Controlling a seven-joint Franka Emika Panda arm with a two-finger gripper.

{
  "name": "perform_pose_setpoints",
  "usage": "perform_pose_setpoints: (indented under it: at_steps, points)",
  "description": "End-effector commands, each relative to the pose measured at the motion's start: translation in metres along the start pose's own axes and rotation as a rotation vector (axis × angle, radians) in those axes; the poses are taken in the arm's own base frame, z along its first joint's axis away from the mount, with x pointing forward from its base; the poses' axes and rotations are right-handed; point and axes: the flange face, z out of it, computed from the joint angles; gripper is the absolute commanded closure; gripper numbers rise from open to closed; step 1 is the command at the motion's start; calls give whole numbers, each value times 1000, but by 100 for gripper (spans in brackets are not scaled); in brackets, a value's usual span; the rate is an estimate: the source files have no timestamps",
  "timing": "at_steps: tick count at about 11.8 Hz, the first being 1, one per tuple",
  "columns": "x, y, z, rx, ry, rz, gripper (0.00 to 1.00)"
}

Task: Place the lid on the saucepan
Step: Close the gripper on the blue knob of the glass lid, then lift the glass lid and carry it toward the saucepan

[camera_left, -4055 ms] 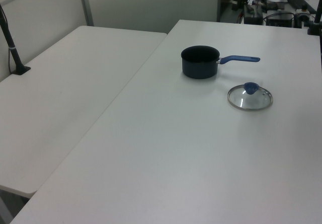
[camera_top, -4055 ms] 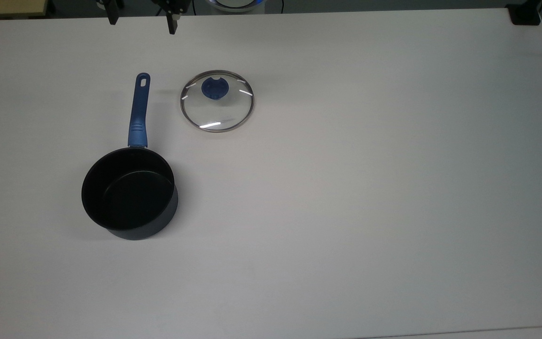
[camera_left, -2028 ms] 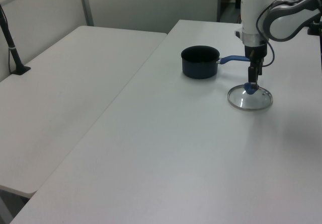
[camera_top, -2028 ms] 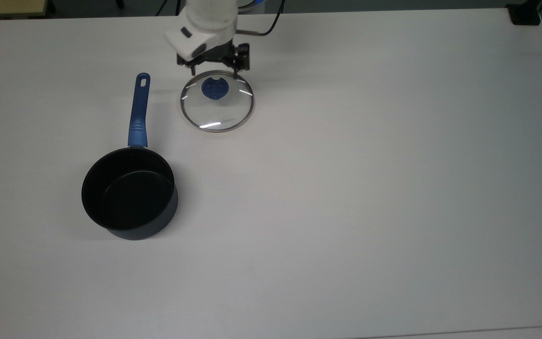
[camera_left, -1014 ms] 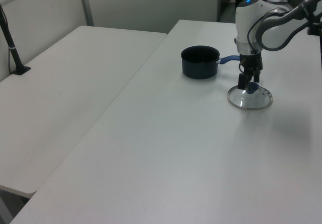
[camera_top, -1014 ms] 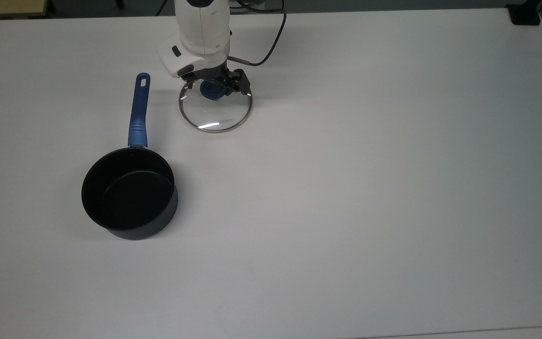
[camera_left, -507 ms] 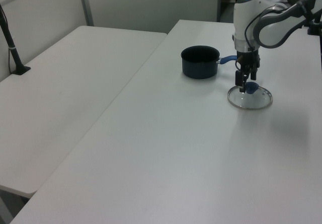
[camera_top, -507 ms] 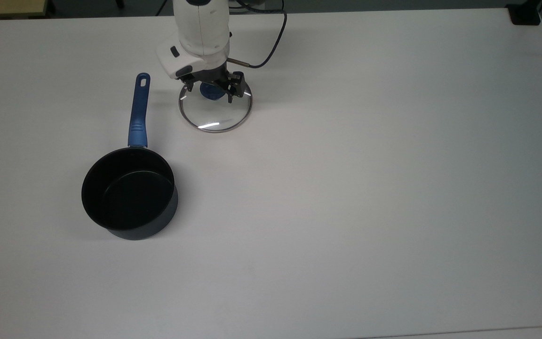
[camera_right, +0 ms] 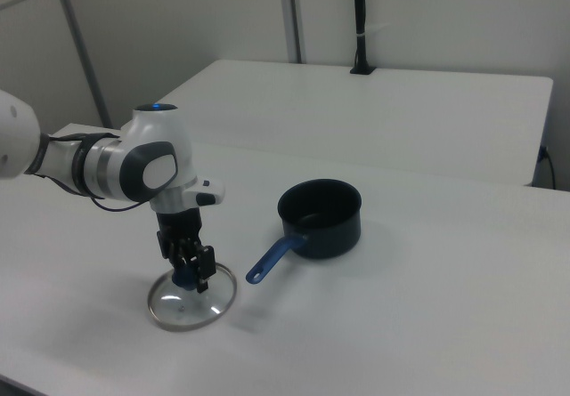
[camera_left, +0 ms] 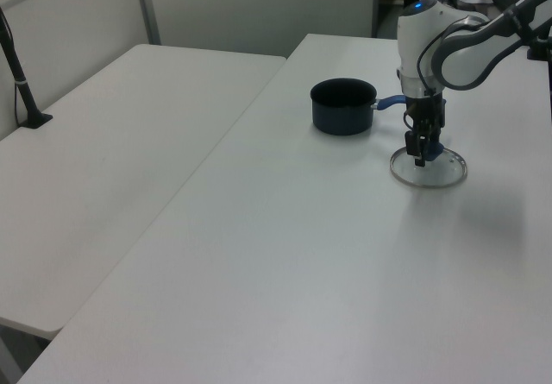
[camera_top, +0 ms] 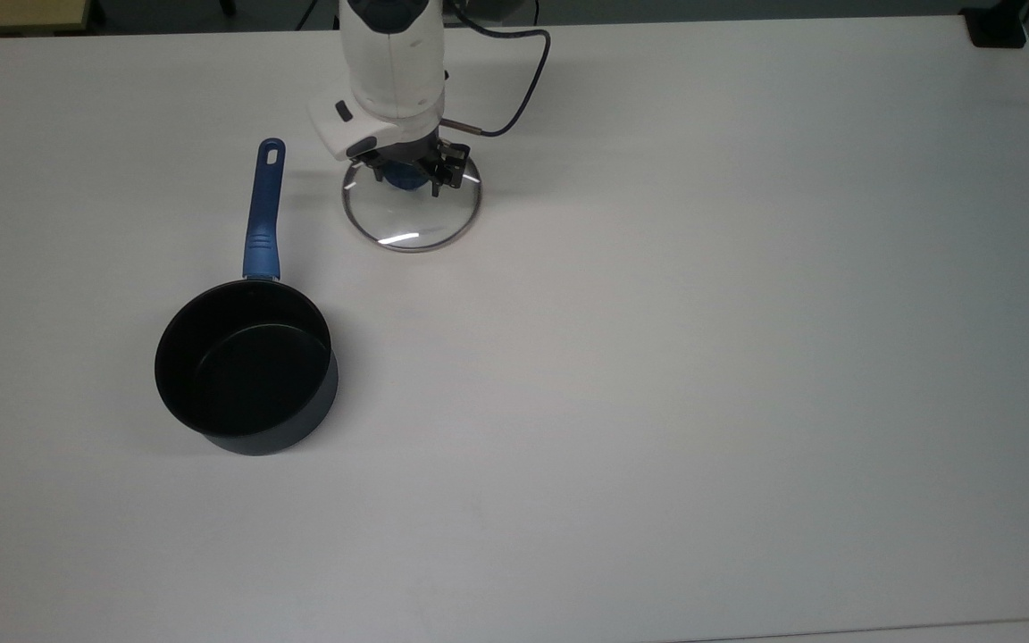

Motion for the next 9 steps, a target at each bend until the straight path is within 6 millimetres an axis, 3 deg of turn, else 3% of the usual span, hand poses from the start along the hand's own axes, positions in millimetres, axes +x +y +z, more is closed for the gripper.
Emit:
perform_pose_setpoints:
  at_steps: [1,2,4,6,9]
  points:
    - [-12,-27,-5,-2,-23,-13,61]
    - [-14,-30,-9,-5,-23,-15,62]
    - [-18,-29,-48,-13,-15,-18,62]
    - [-9,-33,-107,-14,7,-17,61]
    - [15,-22,-198,20,72,-8,61]
